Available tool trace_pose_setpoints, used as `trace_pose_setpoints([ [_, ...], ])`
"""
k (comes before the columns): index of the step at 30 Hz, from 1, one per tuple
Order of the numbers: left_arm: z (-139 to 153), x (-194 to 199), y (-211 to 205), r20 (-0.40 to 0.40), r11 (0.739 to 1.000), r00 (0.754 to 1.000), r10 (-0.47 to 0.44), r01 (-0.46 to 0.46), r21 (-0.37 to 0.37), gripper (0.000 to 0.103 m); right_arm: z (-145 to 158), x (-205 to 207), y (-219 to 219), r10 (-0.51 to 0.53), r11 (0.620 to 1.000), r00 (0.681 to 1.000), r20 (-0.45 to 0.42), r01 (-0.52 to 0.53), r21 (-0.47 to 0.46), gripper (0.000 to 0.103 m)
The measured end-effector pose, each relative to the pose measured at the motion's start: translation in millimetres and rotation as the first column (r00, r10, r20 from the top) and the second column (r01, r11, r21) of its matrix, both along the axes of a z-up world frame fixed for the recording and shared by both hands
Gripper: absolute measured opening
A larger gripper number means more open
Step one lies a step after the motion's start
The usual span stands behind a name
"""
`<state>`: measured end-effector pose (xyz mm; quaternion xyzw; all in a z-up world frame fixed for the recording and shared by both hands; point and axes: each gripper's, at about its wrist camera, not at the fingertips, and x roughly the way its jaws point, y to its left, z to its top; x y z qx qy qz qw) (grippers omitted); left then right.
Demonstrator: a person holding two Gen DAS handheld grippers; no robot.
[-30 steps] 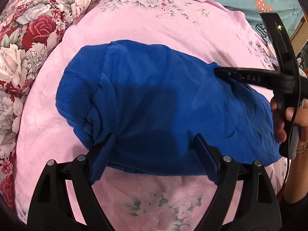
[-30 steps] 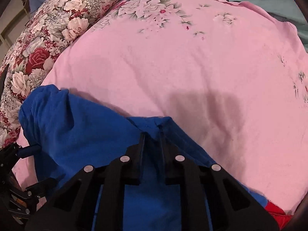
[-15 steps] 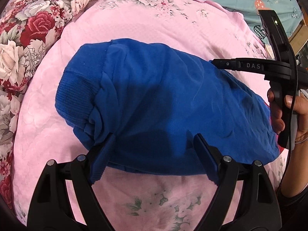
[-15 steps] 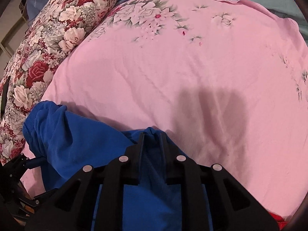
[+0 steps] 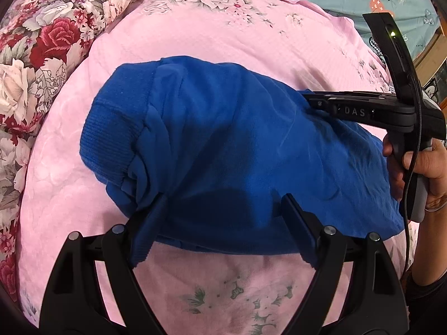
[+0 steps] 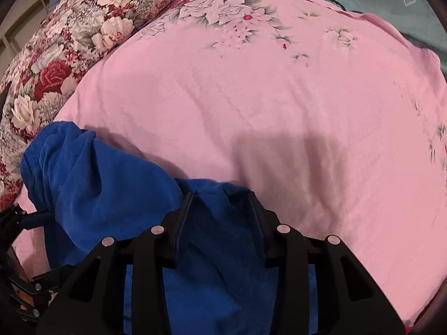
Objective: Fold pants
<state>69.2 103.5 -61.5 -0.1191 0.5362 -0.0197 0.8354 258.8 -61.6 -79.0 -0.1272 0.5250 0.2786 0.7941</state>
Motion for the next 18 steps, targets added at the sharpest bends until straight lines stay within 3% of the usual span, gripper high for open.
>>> trace_pose_setpoints([
  [1,-0.1,0.1,1.1,0.001,1.0,1.0,0.0,0.0,-0.005,0.084,1.9,2.5,-2.8,0.001,1.0,1.0,-0.01,0.0,0.01,0.011],
  [2,-0.4,-0.2,3.0,0.004,1.0,1.0,0.001,-0.001,-0.014,0.084,5.2,4.6,-6.0,-0.009,1.0,1.0,-0.006,0.009,0.016,0.008],
  [5,-3.0,0.4,7.8,0.014,0.999,1.0,0.003,-0.002,-0.037,0.084,16.7,19.5,-22.5,-0.052,0.994,0.999,-0.016,0.053,0.097,0.008],
  [7,-3.1,0.2,7.0,0.013,1.0,1.0,0.0,0.0,-0.031,0.084,9.4,29.0,-26.5,-0.071,0.992,0.997,-0.026,0.074,0.102,0.005],
  [9,-4.7,1.0,5.2,0.002,1.0,1.0,-0.003,0.003,-0.019,0.084,-5.4,33.1,-23.2,-0.069,0.992,0.997,-0.037,0.073,0.105,0.006],
  [12,1.4,-0.2,0.7,0.007,1.0,1.0,-0.004,0.004,-0.006,0.084,0.8,31.2,-27.5,-0.063,0.99,0.998,0.008,0.062,0.13,0.007],
  [14,8.8,-1.2,0.5,0.011,1.0,1.0,0.007,-0.006,-0.019,0.084,14.2,29.3,-46.1,-0.151,0.983,0.986,0.066,0.142,0.119,0.007],
  [15,13.1,-2.8,1.9,0.021,0.999,1.0,0.01,-0.009,-0.031,0.084,23.1,26.0,-61.5,-0.191,0.976,0.976,0.099,0.179,0.12,0.012],
  [18,29.1,-6.2,6.7,0.061,0.998,0.998,0.019,-0.016,-0.055,0.084,35.2,13.8,-98.9,-0.214,0.957,0.975,0.051,0.199,0.208,0.014],
])
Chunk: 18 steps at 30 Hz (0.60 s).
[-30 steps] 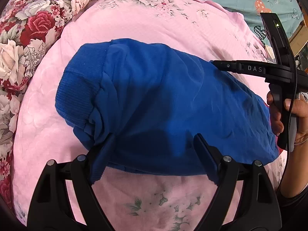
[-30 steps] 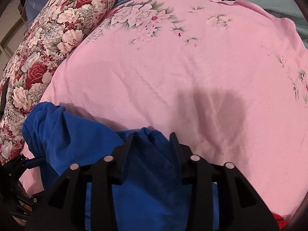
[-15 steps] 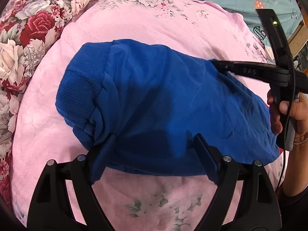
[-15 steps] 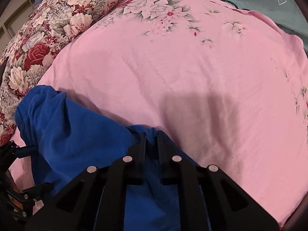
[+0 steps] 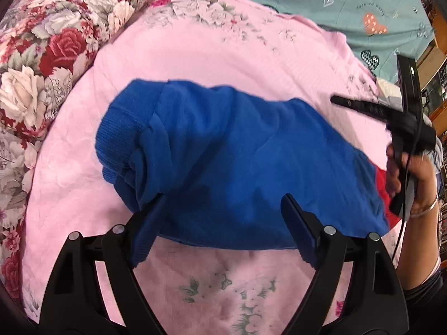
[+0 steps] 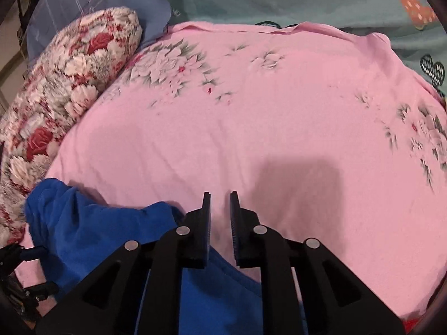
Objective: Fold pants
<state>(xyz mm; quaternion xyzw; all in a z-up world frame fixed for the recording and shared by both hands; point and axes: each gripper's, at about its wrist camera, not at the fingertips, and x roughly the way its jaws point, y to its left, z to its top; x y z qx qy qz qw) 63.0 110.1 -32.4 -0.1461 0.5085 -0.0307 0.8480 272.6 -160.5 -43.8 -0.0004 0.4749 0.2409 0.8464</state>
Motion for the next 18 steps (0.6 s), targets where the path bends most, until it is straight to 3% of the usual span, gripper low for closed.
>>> trace_pose_setpoints([
  [3,8.6,6.6,-0.4,0.04,1.0,0.999,0.012,-0.013,0.027,0.084,-6.8,-20.6,-4.6,0.091,0.996,0.993,-0.072,-0.09,0.018,0.012],
  [5,4.3,16.6,-0.7,0.031,0.996,0.999,0.041,-0.043,0.073,0.084,-23.4,-30.7,2.6,0.122,0.99,0.985,-0.124,-0.129,-0.049,0.012],
  [6,-0.4,21.5,0.3,0.022,0.995,0.998,0.052,-0.054,0.089,0.084,-32.7,-31.4,2.1,0.108,0.988,0.984,-0.14,-0.122,-0.092,0.012],
  [9,-16.1,30.4,1.3,-0.019,0.99,0.998,0.061,-0.058,0.125,0.084,-37.3,-19.4,-37.7,0.016,1.0,0.987,-0.161,-0.017,-0.005,0.001],
  [10,-16.3,29.9,-1.5,-0.021,0.988,0.998,0.057,-0.054,0.143,0.084,-32.0,-16.1,-57.2,-0.085,0.996,0.989,-0.124,0.08,-0.043,0.003],
  [11,-14.3,27.1,-2.5,-0.016,0.987,0.998,0.054,-0.051,0.155,0.084,-32.0,-16.1,-57.2,-0.085,0.996,0.989,-0.124,0.08,-0.043,0.011],
  [12,-11.5,25.2,-3.4,-0.011,0.986,0.999,0.052,-0.049,0.162,0.084,-26.5,-16.3,-72.8,-0.167,0.983,0.983,-0.081,0.161,-0.086,0.011],
  [13,-6.3,23.4,-3.9,-0.001,0.987,0.999,0.049,-0.048,0.156,0.084,-22.5,-18.9,-86.0,-0.195,0.98,0.977,-0.086,0.191,-0.053,0.011],
  [15,2.4,19.1,-4.5,0.015,0.99,0.999,0.042,-0.044,0.132,0.084,-18.1,-34.4,-95.2,-0.124,0.988,0.983,-0.139,0.135,0.072,0.013],
  [18,16.6,17.6,-8.5,0.068,0.993,0.997,0.025,-0.033,0.117,0.084,-21.6,-61.4,-83.9,-0.007,0.999,0.991,-0.137,0.012,0.035,0.035],
])
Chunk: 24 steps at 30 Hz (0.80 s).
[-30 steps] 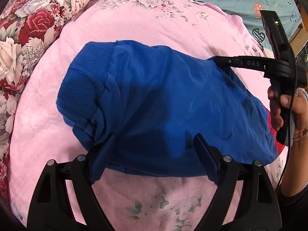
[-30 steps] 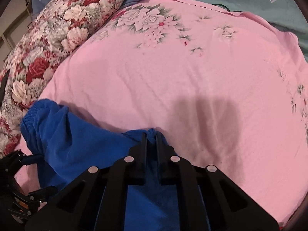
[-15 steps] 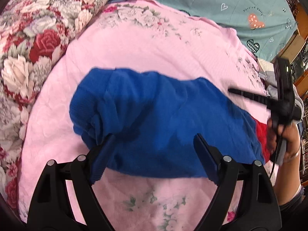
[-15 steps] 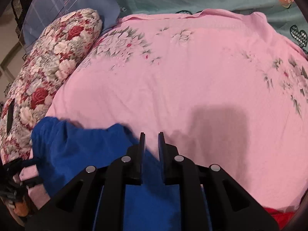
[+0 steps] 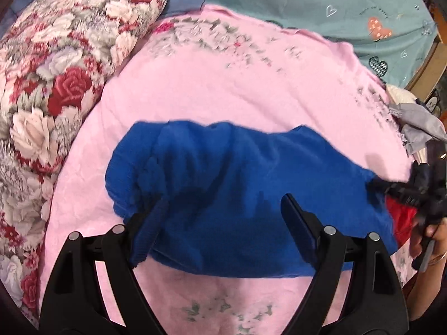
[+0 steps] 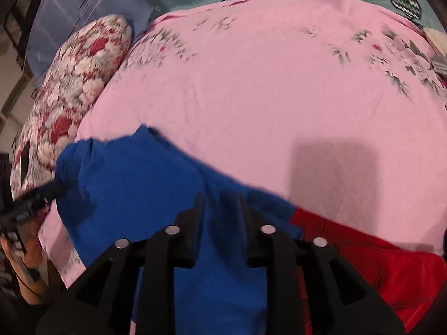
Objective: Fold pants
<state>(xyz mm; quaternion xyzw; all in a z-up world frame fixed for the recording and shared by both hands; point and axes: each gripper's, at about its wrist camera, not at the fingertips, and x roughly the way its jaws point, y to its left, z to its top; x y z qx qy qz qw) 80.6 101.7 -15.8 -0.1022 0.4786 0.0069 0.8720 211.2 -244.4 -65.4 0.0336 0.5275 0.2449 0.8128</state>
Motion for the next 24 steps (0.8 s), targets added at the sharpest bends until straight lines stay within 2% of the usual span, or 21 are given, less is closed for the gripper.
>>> trace_pose_setpoints([
  [1,1.2,3.6,-0.8,0.007,1.0,1.0,0.004,-0.004,0.024,0.085,-8.5,-1.2,-1.1,0.004,1.0,1.0,-0.029,-0.005,-0.019,0.035],
  [2,-1.3,9.3,1.1,0.002,0.999,1.0,0.025,-0.025,0.047,0.085,-18.4,2.8,-9.4,-0.029,0.999,0.998,-0.063,0.026,-0.038,0.027],
  [4,-12.0,22.0,8.9,-0.036,0.992,0.996,0.084,-0.081,0.095,0.085,-21.2,11.2,-40.5,-0.102,0.991,0.99,-0.094,0.109,0.077,0.022],
  [5,-17.9,25.2,13.8,-0.059,0.989,0.992,0.107,-0.101,0.105,0.085,-20.0,14.1,-62.0,-0.176,0.972,0.977,-0.117,0.192,0.139,0.021],
  [6,-20.8,25.6,16.6,-0.065,0.991,0.992,0.111,-0.105,0.087,0.085,-15.2,14.3,-77.1,-0.265,0.955,0.96,-0.085,0.274,0.113,0.025],
  [7,-20.2,24.6,16.1,-0.061,0.991,0.992,0.109,-0.104,0.087,0.085,-6.5,10.9,-85.8,-0.369,0.929,0.929,0.013,0.369,-0.011,0.027],
  [8,-17.6,22.4,12.5,-0.051,0.99,0.993,0.102,-0.096,0.102,0.085,-0.9,5.4,-88.9,-0.401,0.913,0.914,0.068,0.404,-0.05,0.027],
  [9,-15.7,20.6,9.4,-0.046,0.989,0.994,0.095,-0.089,0.116,0.085,1.7,1.1,-87.7,-0.377,0.926,0.925,0.054,0.377,0.006,0.027],
  [10,-14.7,18.9,8.8,-0.047,0.989,0.994,0.095,-0.089,0.117,0.085,1.6,-3.7,-80.0,-0.298,0.947,0.954,-0.002,0.296,0.12,0.027],
  [11,-13.9,16.6,8.6,-0.048,0.99,0.994,0.097,-0.091,0.11,0.085,1.0,-7.3,-70.5,-0.241,0.958,0.97,-0.021,0.242,0.156,0.027],
  [13,-12.6,13.4,10.2,-0.044,0.991,0.994,0.101,-0.096,0.09,0.085,2.5,-13.7,-50.1,-0.162,0.982,0.987,0.008,0.16,0.105,0.027],
  [15,-12.8,10.2,12.1,-0.048,0.991,0.993,0.107,-0.103,0.089,0.085,0.8,-12.5,-26.4,-0.115,0.993,0.99,0.083,0.117,-0.027,0.031],
  [19,-15.5,1.6,14.0,-0.055,0.992,0.992,0.111,-0.106,0.073,0.085,-10.4,-1.5,-10.1,0.013,0.995,0.997,0.076,-0.005,-0.104,0.031],
  [22,-20.2,-0.3,13.7,-0.061,0.991,0.992,0.108,-0.102,0.083,0.085,-19.1,1.7,4.3,0.082,0.978,0.993,0.089,-0.064,-0.196,0.031],
  [23,-21.3,-0.6,13.5,-0.063,0.991,0.992,0.106,-0.101,0.085,0.085,-19.4,0.6,4.7,0.096,0.975,0.991,0.094,-0.075,-0.208,0.028],
  [24,-21.9,-0.2,13.5,-0.064,0.991,0.992,0.105,-0.1,0.086,0.085,-20.5,-1.0,2.0,0.104,0.973,0.99,0.097,-0.081,-0.218,0.017],
])
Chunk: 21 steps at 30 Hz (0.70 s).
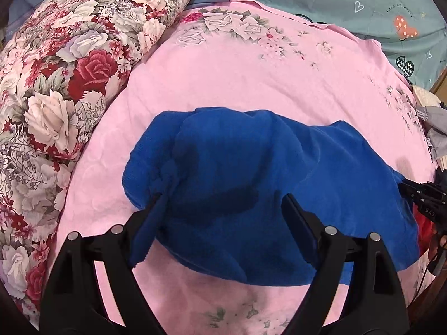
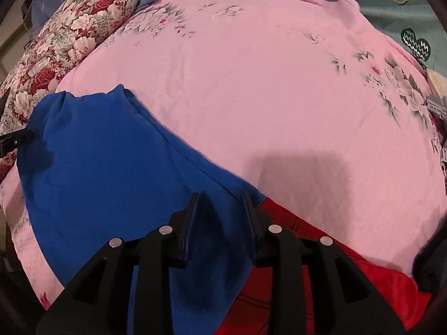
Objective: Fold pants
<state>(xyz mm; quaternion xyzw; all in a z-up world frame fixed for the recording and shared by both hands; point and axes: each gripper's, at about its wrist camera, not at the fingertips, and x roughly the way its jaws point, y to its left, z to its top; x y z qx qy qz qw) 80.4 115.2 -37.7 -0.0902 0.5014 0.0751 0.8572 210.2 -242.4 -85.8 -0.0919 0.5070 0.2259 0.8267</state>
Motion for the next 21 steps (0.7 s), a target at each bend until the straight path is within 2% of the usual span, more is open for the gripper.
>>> trace_pose_setpoints([
  [2,-0.7,0.3,0.0,0.0,1.0,1.0,-0.004,0.004,0.005,0.085,1.1,-0.6,-0.9,0.005,1.0,1.0,0.006,-0.005,-0.018,0.001],
  [9,-5.8,6.0,-1.4,-0.02,1.0,1.0,-0.006,0.006,0.018,0.085,20.3,5.0,-20.8,-0.117,0.991,0.989,0.089,0.111,0.074,0.0],
  [12,-3.3,6.8,-2.9,-0.043,1.0,0.999,-0.004,0.005,0.011,0.085,-0.2,12.8,-15.0,-0.128,0.992,0.991,0.039,0.127,0.012,0.0],
  [13,0.0,5.7,-2.7,-0.044,1.0,0.999,-0.004,0.004,0.003,0.085,0.2,12.2,-12.1,-0.128,0.992,0.991,0.051,0.128,-0.007,0.0],
  [14,9.9,2.6,-3.1,-0.02,1.0,1.0,-0.01,0.01,-0.011,0.085,4.7,10.5,-10.3,-0.129,0.991,0.991,0.048,0.13,-0.026,0.002],
  [15,16.7,0.4,-4.1,0.005,1.0,1.0,-0.019,0.019,-0.013,0.085,9.8,8.7,-10.6,-0.14,0.99,0.989,0.05,0.142,-0.029,0.013],
  [17,35.3,-2.6,-5.1,0.063,0.999,0.997,-0.035,0.033,0.031,0.086,23.8,0.2,-17.7,-0.189,0.981,0.978,0.088,0.191,-0.017,0.03],
  [19,45.4,-2.8,4.3,0.091,0.998,0.996,-0.002,-0.004,0.07,0.089,36.0,-10.2,-25.6,-0.212,0.977,0.97,0.12,0.208,0.041,0.031],
  [21,44.3,-2.8,22.2,0.072,0.998,0.996,0.045,-0.047,0.033,0.089,46.7,-20.6,-26.4,-0.198,0.976,0.973,0.12,0.185,0.11,0.033],
])
